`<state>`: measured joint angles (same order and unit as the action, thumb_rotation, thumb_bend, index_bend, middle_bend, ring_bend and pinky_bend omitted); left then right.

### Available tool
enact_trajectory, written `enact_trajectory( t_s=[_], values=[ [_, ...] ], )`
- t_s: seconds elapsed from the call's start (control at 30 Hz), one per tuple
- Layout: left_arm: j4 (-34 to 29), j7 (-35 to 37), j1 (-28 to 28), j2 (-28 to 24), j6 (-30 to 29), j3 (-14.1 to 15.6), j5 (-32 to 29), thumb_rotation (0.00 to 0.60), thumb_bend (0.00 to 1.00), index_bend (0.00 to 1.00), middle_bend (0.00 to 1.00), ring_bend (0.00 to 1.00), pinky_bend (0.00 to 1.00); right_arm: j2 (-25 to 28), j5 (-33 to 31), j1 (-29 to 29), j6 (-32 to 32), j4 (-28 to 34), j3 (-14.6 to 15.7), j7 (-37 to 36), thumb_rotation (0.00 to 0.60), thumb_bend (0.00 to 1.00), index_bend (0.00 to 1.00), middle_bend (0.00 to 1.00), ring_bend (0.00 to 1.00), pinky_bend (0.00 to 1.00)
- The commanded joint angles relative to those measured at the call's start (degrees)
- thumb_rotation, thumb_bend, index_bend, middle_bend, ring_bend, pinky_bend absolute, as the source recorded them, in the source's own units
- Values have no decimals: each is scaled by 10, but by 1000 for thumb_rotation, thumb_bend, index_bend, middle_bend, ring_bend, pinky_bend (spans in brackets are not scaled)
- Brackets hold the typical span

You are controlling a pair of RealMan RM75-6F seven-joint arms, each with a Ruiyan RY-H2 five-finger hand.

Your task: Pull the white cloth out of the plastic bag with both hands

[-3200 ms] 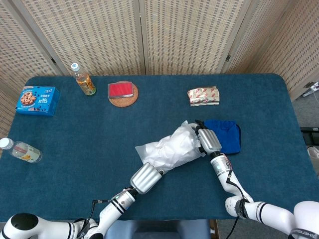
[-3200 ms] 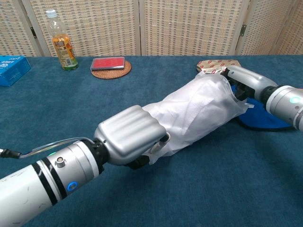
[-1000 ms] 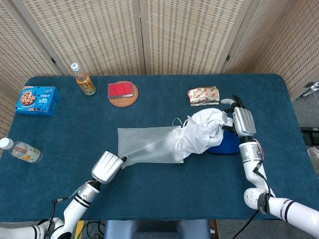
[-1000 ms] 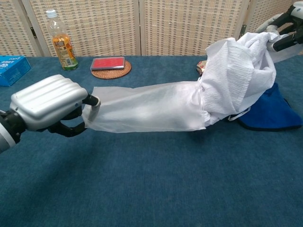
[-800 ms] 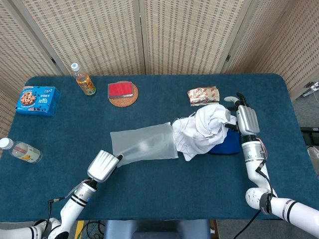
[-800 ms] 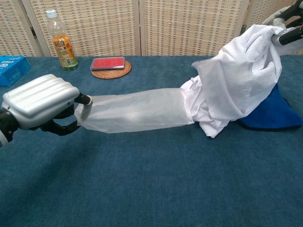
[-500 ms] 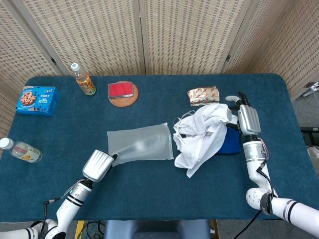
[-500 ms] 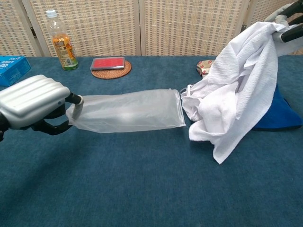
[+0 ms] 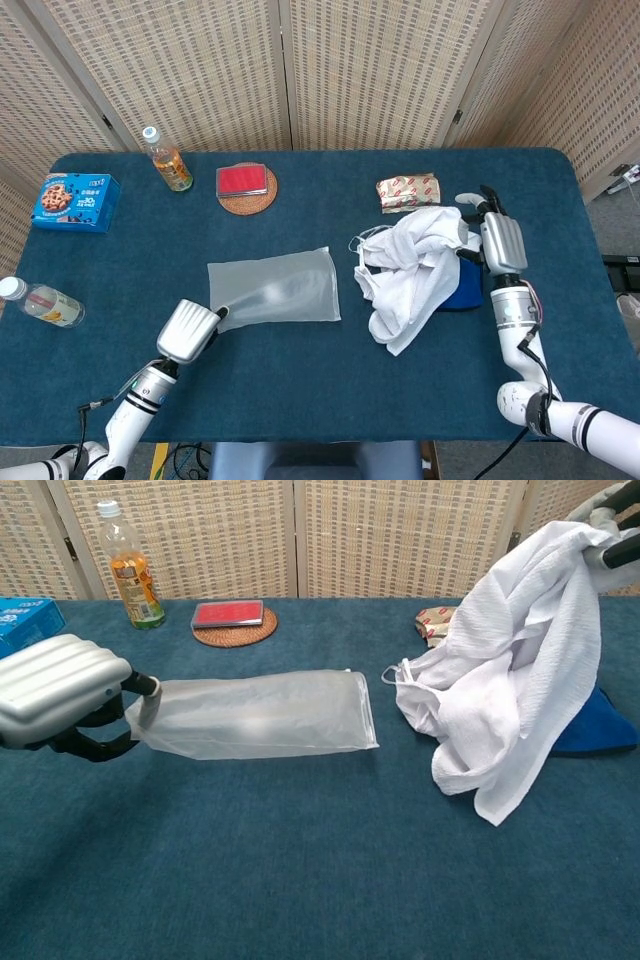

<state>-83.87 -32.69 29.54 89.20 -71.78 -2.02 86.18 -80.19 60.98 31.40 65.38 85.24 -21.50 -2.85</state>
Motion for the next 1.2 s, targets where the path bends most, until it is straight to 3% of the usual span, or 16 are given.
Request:
enact_trajectory(
  t_s=[0.03, 0.17, 0.27, 0.33, 0.47, 0.83, 1.0, 1.2],
  values=[
    [-6, 5, 1, -4, 1, -3, 0, 600, 313, 409, 1000, 900, 1000, 1, 4, 2, -4, 3, 6, 9, 600, 227, 362, 245, 52, 214],
    [-14, 16, 2, -13, 3, -6, 2, 600, 219, 239, 1000, 898, 1000, 7, 9, 4, -6, 15, 12, 23, 600, 74, 75, 238, 51, 214],
    [-17, 23, 2, -17, 3, -8, 4, 600, 117, 139, 1000, 896, 1000, 13, 15, 4, -2, 26, 15, 33, 600, 12, 0, 237, 52, 214],
    [-18, 28, 2, -19, 1, -9, 7, 600, 57, 119, 1000, 896, 1000, 17, 18, 3, 1, 34, 16, 39, 600, 1, 0, 237, 51, 214],
    [-23, 36, 1, -24, -8, -15, 10, 600, 36, 132, 1000, 896, 1000, 33, 24, 1, 7, 57, 19, 53, 600, 0, 0, 237, 52, 214],
    [-92, 65, -18, -62, -46, -53, -23, 600, 36, 346, 988, 848, 1000, 104, 33, -20, 16, 139, 44, 113, 600, 0, 121, 235, 52, 214],
    [-159, 24, -33, -101, -56, -80, -83, 600, 36, 388, 816, 752, 985, 140, 48, -36, 25, 183, 66, 144, 600, 0, 150, 236, 52, 214],
    [-211, -9, -47, -156, -68, -96, -126, 600, 36, 401, 615, 629, 845, 171, 81, -62, 47, 218, 95, 157, 600, 0, 159, 236, 53, 214]
  ],
)
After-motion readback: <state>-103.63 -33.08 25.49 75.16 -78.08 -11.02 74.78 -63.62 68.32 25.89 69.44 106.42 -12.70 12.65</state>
